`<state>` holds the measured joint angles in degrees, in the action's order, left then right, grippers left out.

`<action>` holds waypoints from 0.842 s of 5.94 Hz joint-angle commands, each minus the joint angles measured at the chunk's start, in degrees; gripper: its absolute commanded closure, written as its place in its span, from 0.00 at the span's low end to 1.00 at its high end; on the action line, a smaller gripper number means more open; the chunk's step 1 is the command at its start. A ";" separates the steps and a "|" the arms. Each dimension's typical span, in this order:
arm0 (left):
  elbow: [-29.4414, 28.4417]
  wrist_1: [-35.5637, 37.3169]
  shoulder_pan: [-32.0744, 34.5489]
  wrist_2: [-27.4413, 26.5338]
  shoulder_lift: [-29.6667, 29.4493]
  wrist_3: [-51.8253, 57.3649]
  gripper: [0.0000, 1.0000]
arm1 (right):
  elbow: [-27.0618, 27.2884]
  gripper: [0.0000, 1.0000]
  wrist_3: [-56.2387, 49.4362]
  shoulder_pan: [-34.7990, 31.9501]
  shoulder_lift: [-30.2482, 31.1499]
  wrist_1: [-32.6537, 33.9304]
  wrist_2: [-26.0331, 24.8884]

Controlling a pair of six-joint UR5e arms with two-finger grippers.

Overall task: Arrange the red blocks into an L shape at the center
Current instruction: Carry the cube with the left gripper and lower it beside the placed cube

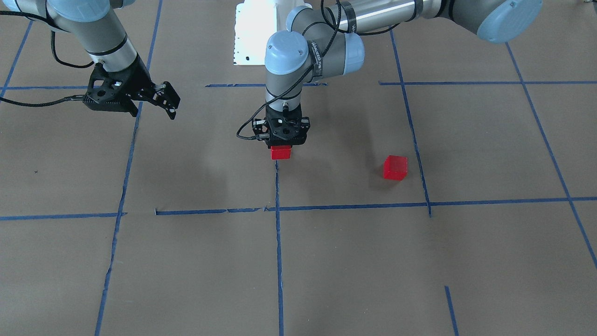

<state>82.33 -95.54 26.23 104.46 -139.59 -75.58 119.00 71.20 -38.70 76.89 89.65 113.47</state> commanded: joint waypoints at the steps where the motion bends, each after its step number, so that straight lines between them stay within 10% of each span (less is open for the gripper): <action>1: -1.02 0.00 -0.91 -0.14 0.02 -0.01 1.00 | -0.08 0.00 -0.01 0.03 0.01 0.00 0.00; 5: -0.94 -0.09 -1.62 -0.05 -0.07 -0.01 1.00 | 0.01 0.00 -0.01 0.03 -0.08 0.00 0.00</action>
<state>81.32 -95.62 24.80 104.41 -139.69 -75.59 118.98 71.19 -38.64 76.82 89.65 113.47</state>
